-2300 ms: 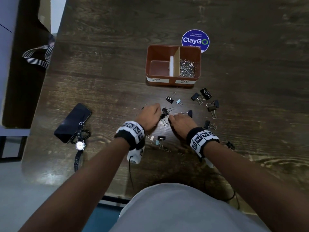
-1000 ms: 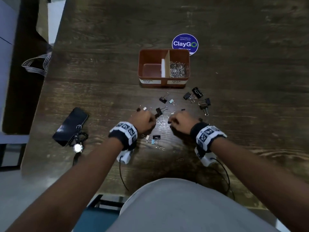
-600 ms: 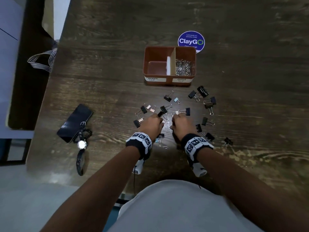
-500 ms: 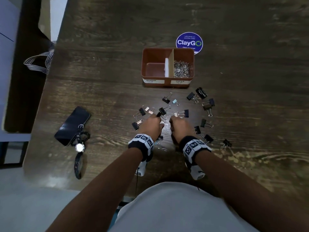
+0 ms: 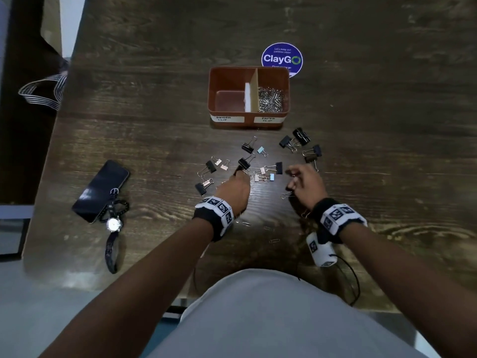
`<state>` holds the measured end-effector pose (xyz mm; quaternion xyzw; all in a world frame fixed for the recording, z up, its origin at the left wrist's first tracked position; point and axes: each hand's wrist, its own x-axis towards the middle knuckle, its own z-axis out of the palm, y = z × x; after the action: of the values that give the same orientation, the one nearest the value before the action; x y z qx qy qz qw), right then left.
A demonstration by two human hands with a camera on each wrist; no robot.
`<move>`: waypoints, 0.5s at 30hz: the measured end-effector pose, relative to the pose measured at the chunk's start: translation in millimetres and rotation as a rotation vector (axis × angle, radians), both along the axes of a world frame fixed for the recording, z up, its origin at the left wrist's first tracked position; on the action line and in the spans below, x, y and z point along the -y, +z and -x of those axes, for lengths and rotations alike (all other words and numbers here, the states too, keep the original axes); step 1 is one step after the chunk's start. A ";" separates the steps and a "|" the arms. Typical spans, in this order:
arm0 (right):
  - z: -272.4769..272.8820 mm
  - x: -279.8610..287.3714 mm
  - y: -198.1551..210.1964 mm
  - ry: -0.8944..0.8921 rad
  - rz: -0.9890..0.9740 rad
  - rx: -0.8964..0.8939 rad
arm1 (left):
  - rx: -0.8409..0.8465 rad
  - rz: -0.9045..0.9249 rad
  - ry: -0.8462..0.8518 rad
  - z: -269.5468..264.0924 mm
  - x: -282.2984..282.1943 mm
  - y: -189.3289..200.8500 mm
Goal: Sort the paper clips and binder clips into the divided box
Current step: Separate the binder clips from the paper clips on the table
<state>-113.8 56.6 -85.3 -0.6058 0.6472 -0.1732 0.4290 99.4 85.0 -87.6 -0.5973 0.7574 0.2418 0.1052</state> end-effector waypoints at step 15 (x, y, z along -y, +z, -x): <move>5.2 -41.5 1.2 0.721 -0.057 -0.378 | -0.303 -0.007 0.155 -6.0 -30.8 10.0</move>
<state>-119.0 98.1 -84.1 -0.8030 0.4653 0.1208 0.3524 105.4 115.8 -77.7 -0.6102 0.7155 0.3390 -0.0269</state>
